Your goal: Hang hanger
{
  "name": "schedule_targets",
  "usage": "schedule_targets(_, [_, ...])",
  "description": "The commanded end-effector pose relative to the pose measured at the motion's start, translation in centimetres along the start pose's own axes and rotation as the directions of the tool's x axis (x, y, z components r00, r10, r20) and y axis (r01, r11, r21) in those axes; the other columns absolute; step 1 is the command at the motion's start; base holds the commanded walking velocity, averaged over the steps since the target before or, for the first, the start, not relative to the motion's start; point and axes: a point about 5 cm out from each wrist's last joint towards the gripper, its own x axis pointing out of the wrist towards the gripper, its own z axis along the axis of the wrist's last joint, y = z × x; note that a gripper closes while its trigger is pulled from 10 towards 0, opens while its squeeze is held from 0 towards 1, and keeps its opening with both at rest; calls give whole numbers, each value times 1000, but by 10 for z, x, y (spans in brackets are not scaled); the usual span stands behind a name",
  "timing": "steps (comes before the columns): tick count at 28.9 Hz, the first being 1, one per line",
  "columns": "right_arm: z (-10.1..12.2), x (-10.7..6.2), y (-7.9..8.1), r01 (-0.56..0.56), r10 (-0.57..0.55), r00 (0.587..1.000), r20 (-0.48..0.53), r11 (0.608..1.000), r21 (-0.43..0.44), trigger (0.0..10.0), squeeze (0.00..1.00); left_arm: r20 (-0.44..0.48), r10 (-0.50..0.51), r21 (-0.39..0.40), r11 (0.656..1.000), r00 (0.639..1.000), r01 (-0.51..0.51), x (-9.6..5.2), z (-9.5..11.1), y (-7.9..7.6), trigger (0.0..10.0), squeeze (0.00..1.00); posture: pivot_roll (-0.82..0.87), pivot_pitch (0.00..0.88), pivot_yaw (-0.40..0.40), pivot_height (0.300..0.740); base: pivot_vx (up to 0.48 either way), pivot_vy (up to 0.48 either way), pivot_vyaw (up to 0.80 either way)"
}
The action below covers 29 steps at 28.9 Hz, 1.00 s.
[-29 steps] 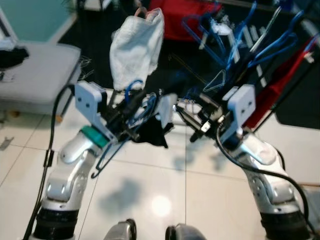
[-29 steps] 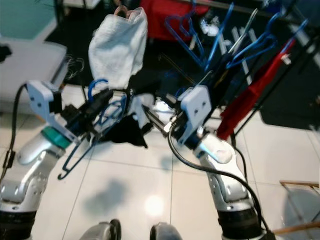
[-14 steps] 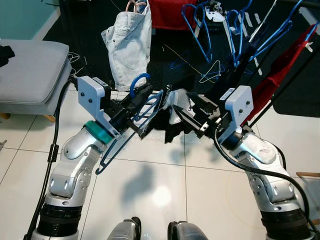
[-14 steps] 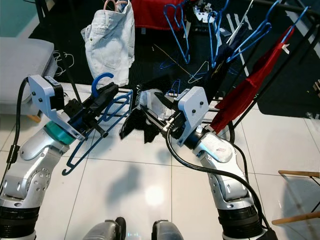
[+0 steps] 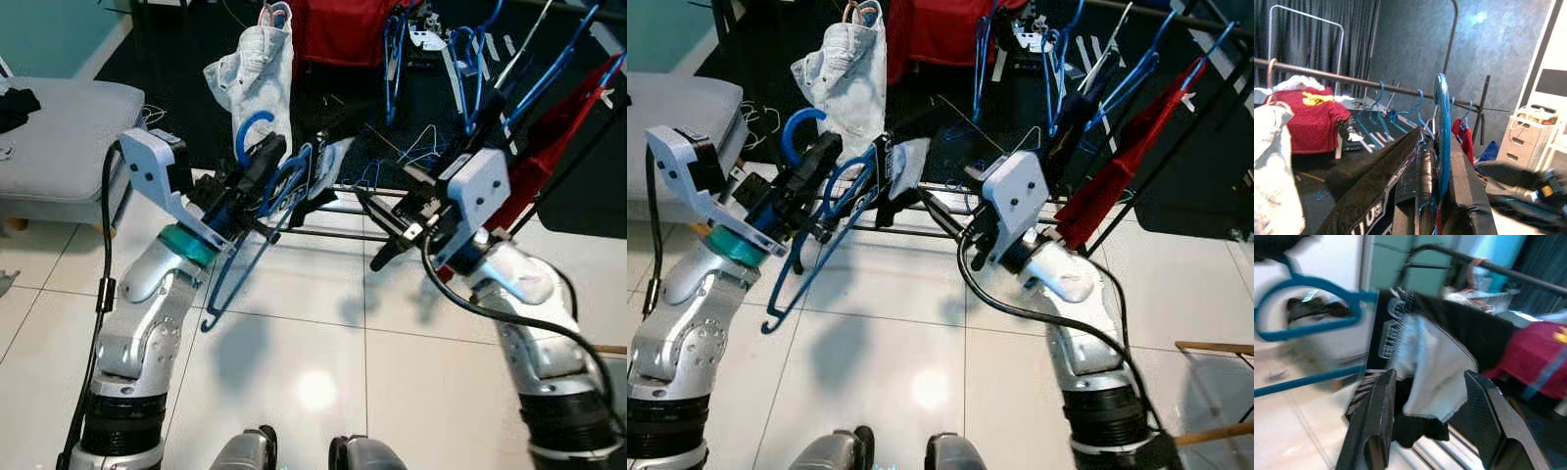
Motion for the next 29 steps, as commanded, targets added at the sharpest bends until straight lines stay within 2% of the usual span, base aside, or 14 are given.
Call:
schedule_targets(1, [-9,-1,5,26,-27,1000,-13,1000,-16,10000,0,9,-31,-16,999,999,32,3,2,-7,10000,0,-94,42,13,740,0,0,0])
schedule_targets(2, [-9,-1,5,26,-27,1000,-13,1000,-16,10000,0,9,-31,-16,999,999,32,3,2,-7,10000,0,-94,42,13,740,0,0,0])
schedule_targets(3, [-12,1,12,18,-18,1000,-6,1000,3,10000,1000,11,-40,-20,999,999,40,5,2,-8,10000,0,-90,47,22,740,0,0,0])
schedule_targets(14, [-9,19,41,-1,-5,997,71,996,87,10000,1000,5,-90,-40,995,996,90,14,-1,-19,10000,0,-75,63,32,740,0,0,0])
schedule_targets(15, [-9,20,43,8,-15,997,73,996,90,10000,0,6,-97,-47,994,995,97,16,-1,-21,10000,0,-75,68,34,740,0,0,0])
schedule_targets(21, [-13,21,44,37,-43,997,64,995,90,10000,0,7,-109,-58,992,994,109,17,0,-24,10000,0,-76,72,40,740,0,0,0])
schedule_targets(22, [-15,22,42,61,-66,996,59,994,86,5529,0,7,-117,-63,991,993,117,17,0,-26,10000,0,-76,72,40,740,0,0,0])
schedule_targets(23, [-15,22,42,61,-66,996,59,994,86,5529,0,7,-117,-63,991,993,117,17,0,-26,10000,0,-76,72,40,740,0,0,0])
schedule_targets(24, [-16,24,38,91,-95,994,54,993,71,4235,0,4,-121,-65,991,993,121,16,0,-26,10000,0,-73,73,40,740,0,0,0])
schedule_targets(25, [-16,24,38,91,-95,994,54,993,71,4235,0,4,-121,-65,991,993,121,16,0,-26,10000,0,-73,73,40,740,0,0,0])
schedule_targets(26, [-16,25,34,116,-118,992,49,992,48,1922,0,0,-121,-65,991,993,120,16,0,-26,10000,0,-73,73,40,740,0,0,0])
schedule_targets(27, [-16,25,34,116,-118,992,49,992,48,1922,0,0,-121,-65,991,993,120,16,0,-26,10000,0,-73,73,40,740,0,0,0])
schedule_targets(28, [-17,25,31,131,-132,990,45,991,27,0,0,-5,-117,-65,991,993,116,16,-1,-26,10000,0,-71,72,37,740,0,0,0])
schedule_targets(29, [-18,25,29,139,-140,989,41,990,14,0,0,-8,-112,-65,992,994,111,16,-2,-25,10000,0,-71,72,37,740,0,0,0])
